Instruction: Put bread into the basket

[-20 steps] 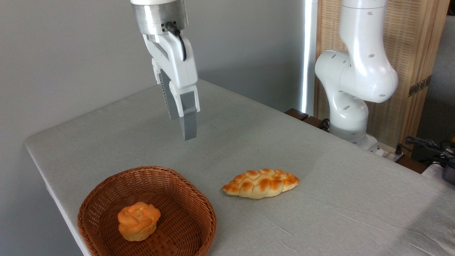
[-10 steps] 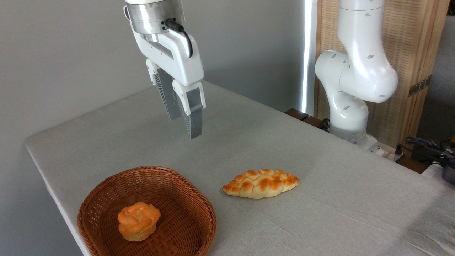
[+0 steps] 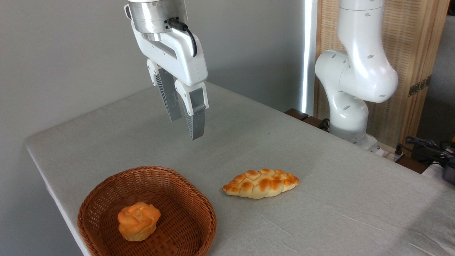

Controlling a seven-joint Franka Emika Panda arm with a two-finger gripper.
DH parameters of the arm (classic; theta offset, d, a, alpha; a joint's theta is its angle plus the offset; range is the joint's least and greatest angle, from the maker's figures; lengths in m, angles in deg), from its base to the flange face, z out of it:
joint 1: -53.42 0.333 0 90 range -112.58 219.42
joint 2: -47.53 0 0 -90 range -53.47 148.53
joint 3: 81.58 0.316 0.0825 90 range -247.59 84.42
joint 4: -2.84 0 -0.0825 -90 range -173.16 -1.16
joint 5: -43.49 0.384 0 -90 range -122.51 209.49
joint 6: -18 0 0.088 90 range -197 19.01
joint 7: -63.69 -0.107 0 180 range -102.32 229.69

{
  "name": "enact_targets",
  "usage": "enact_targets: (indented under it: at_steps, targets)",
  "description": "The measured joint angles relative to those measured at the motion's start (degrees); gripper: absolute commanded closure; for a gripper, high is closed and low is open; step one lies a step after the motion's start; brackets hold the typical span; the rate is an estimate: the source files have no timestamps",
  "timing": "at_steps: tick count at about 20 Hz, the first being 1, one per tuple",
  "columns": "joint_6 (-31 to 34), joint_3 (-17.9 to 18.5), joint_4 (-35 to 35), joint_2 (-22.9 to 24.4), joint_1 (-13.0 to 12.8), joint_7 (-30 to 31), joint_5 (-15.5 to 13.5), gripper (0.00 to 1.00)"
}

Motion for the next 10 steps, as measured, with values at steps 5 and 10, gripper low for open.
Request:
enact_targets:
  at_steps: [5,10]
  targets:
    - [0.0,-0.78,0.21,-0.02,2.23,0.19,0.0,0.0]
    - [-0.03,-1.11,0.67,0.0,2.95,0.19,0.0,0.0]
